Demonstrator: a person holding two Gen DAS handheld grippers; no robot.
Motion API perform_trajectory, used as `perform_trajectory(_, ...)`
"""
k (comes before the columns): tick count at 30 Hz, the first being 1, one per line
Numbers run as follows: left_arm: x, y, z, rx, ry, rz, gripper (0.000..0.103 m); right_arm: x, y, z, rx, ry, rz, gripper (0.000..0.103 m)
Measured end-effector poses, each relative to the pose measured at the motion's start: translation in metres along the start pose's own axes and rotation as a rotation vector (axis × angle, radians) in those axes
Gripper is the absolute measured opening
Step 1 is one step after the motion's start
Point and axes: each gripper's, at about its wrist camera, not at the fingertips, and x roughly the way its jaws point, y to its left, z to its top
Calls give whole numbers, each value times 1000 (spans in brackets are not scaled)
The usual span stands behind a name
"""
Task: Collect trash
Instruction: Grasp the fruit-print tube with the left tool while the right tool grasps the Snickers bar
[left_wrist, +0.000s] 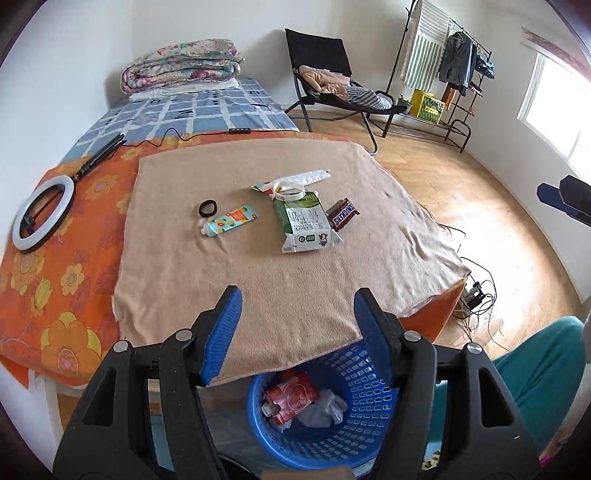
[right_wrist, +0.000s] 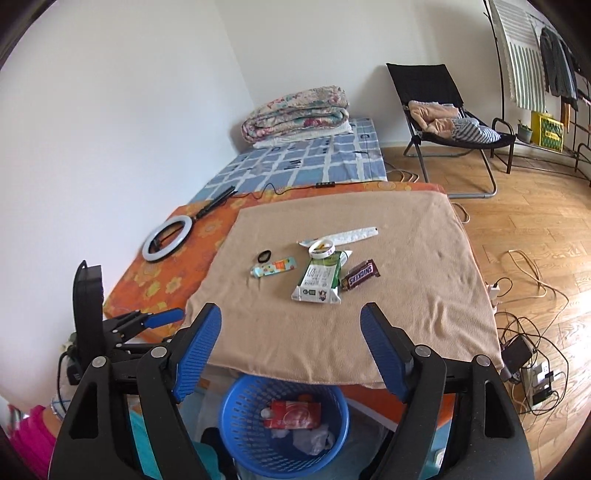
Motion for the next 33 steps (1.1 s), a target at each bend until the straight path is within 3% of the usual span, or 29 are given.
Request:
perform_trajectory(7, 6, 18, 32, -67, 13, 7, 65, 11, -40, 10, 62, -4, 25, 78)
perform_trajectory(13, 43, 47, 69, -141, 33, -15, 65, 50, -82, 14, 142, 35, 43, 78)
perform_trajectory(21, 153, 100, 108, -186, 144, -78, 65, 132, -115, 25, 196, 138, 39, 78)
perform_trajectory(28, 268, 136, 101, -216, 289, -158, 58, 231, -142, 27, 215, 278, 41, 75)
perform_trajectory(31, 291, 143, 99, -203, 311, -151, 57, 271, -153, 23, 249, 339, 66, 72)
perform_trajectory(33, 290, 145, 100, -213, 306, -159, 57, 289, -160, 18, 280, 374, 74, 64)
